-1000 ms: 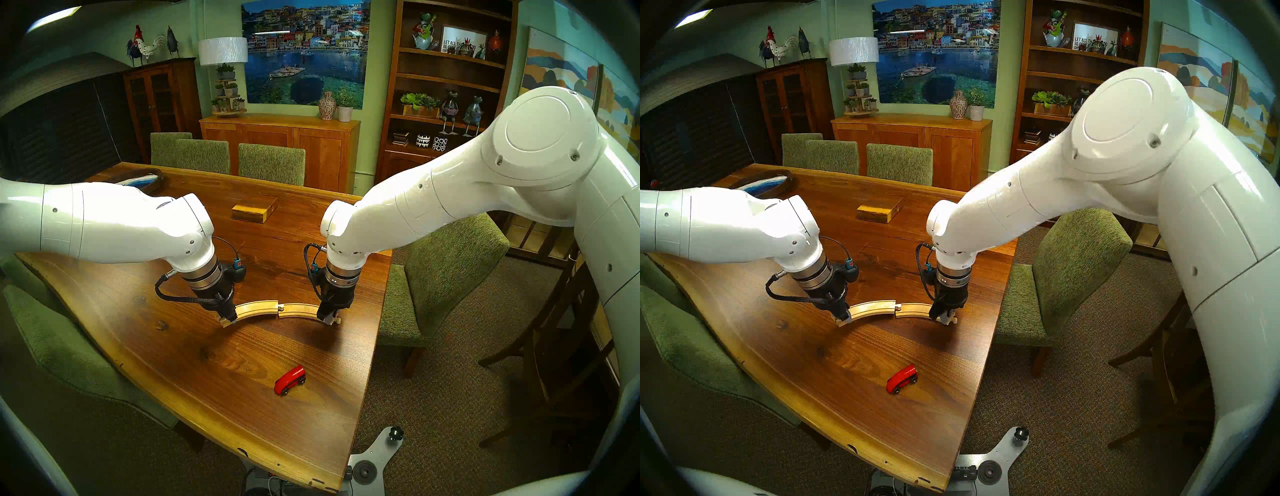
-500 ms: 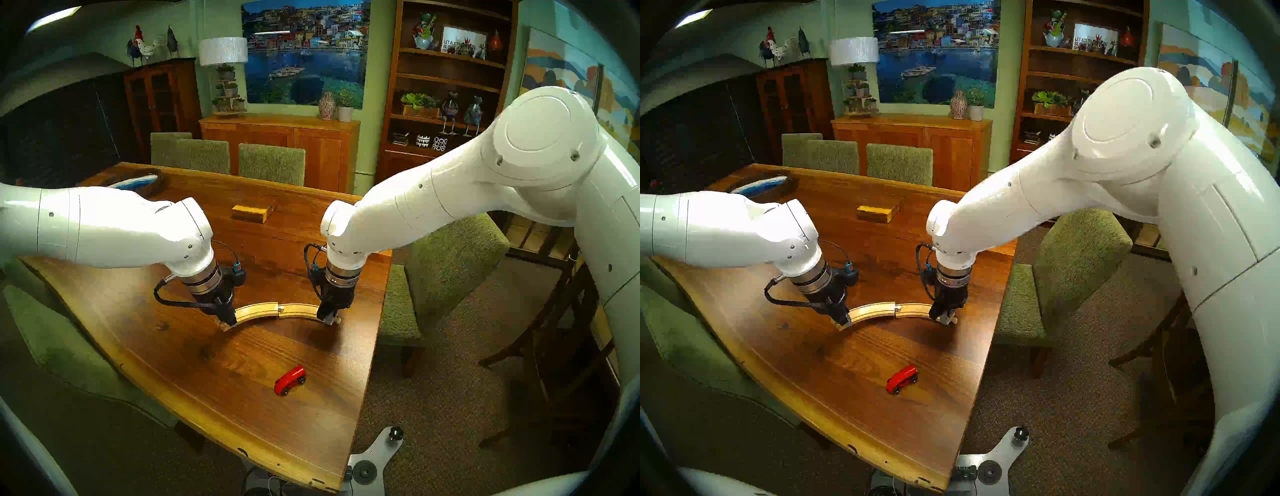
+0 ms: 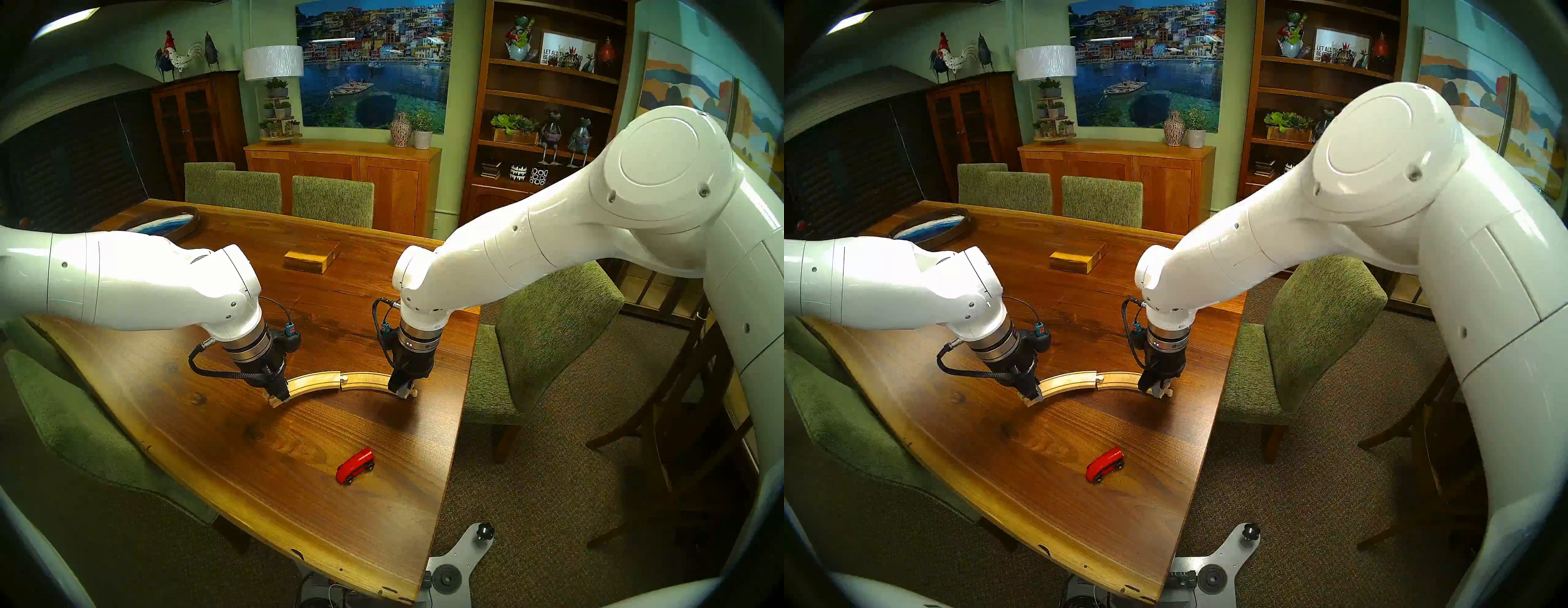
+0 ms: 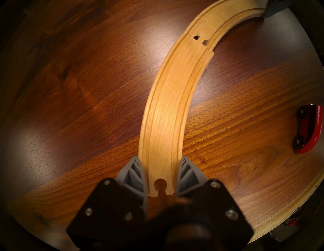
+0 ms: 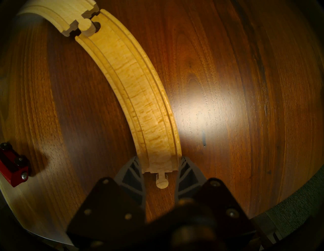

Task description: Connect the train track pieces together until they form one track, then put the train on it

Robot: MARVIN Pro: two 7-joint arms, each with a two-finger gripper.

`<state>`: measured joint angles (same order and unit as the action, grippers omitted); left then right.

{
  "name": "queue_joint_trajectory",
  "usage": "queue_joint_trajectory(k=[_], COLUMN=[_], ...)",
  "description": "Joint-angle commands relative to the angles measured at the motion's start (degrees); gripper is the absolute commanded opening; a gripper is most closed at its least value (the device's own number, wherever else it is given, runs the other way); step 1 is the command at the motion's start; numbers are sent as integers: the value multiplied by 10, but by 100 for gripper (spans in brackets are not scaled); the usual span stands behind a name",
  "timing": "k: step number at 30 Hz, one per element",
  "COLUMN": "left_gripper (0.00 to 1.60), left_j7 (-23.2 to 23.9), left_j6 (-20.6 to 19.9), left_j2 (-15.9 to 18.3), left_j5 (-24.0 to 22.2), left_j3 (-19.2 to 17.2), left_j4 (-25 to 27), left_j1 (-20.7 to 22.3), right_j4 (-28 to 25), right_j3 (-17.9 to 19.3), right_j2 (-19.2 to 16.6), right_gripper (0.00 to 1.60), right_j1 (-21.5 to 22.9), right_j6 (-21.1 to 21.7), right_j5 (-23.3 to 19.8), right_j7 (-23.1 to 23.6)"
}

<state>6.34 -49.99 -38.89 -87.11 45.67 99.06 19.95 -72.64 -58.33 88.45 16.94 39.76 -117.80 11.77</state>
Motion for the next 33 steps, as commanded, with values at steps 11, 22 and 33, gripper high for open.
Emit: queue_joint_trajectory(k=[11, 22, 33], left_gripper=[0, 0, 0], left_j7=[-10, -14, -25], left_j6=[0, -12, -19], left_j2=[-12, -5, 15], left_j5=[-21, -40, -41], left_j3=[-15, -15, -12], left_j4=[-15, -5, 6], left_j1=[4, 10, 12], right_j4=[-1, -1, -1], right_j3=[-1, -1, -1], right_j2=[1, 1, 1], right_gripper=[0, 0, 0], right_j1=[-1, -1, -1], right_j6=[1, 1, 1], right_j5=[0, 0, 0], right_j7=[-1, -1, -1])
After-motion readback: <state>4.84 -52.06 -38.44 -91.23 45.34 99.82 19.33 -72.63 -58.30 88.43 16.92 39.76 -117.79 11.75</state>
